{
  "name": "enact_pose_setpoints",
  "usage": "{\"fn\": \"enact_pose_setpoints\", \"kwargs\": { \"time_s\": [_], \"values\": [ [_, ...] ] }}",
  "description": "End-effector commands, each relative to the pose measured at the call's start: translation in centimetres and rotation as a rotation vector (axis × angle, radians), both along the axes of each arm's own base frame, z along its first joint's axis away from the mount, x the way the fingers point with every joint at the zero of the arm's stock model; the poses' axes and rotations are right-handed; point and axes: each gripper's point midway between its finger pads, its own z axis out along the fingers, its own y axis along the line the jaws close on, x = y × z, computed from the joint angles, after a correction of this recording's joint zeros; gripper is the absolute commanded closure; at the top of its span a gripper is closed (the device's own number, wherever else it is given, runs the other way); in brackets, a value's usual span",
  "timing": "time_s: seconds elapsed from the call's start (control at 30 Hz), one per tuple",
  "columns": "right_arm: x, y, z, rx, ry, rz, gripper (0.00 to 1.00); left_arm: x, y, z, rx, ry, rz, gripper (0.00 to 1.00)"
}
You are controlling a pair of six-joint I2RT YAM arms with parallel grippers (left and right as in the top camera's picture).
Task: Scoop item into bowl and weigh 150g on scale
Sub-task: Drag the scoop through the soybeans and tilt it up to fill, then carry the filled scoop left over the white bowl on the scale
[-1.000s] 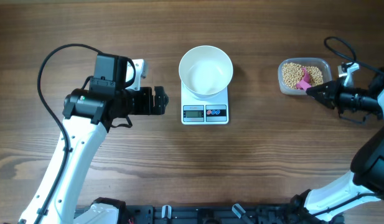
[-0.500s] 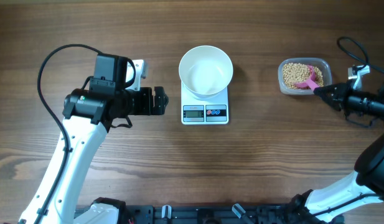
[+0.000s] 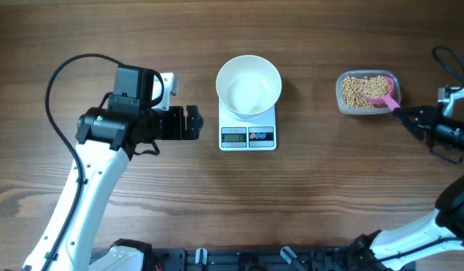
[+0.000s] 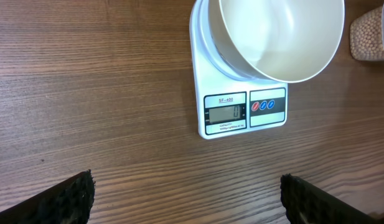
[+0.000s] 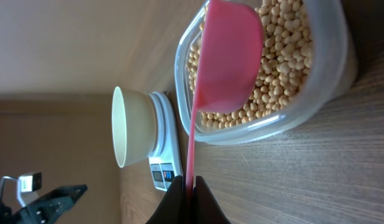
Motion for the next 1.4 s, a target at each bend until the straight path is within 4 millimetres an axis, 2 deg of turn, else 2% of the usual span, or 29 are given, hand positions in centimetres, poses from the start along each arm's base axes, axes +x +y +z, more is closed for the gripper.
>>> {"fn": "enact_pose_setpoints", "kwargs": {
  "time_s": [0.0,0.33,0.43,0.63,0.73,0.93,1.07,1.17,1.23,1.37],
  "values": [
    [0.0,-0.3,1.0,0.049,-0.089,-0.012,0.96,0.4,0.0,0.7,-0.001,-0.024,-0.014,0.00],
    [-0.5,0.1,1.4,0.081,-0.088,-0.011,0.96,0.4,0.0,0.7,-0.001,-0.024,-0.014,0.00],
    [-0.1,0.2,2.5,0.125,-0.133,-0.023,0.96,0.4,0.0,0.7,-0.001,-0.024,-0.014,0.00],
    [-0.1,0.3,2.8,0.143,-0.141,-0.027,0.96,0.4,0.0,0.7,-0.001,-0.024,-0.013,0.00],
    [0.0,0.5,3.9,0.177,-0.197,-0.029,0.96,0.4,0.0,0.7,-0.001,-0.025,-0.014,0.00],
    [-0.2,1.0,4.3,0.218,-0.174,-0.035,0.96,0.4,0.0,0.7,-0.001,-0.026,-0.014,0.00],
    [0.0,2.5,4.4,0.238,-0.158,0.004,0.96,0.5,0.0,0.8,-0.001,-0.030,-0.014,0.00],
    [0.7,4.9,4.9,0.264,-0.170,0.064,0.96,0.5,0.0,0.8,-0.001,-0.030,-0.014,0.00],
    [1.5,6.7,6.1,0.315,-0.216,0.103,0.96,0.5,0.0,0.8,-0.002,-0.029,-0.014,0.00],
    [2.1,9.1,7.2,0.366,-0.248,0.158,0.96,0.5,0.0,0.8,-0.001,-0.029,-0.014,0.00]
  ]
}}
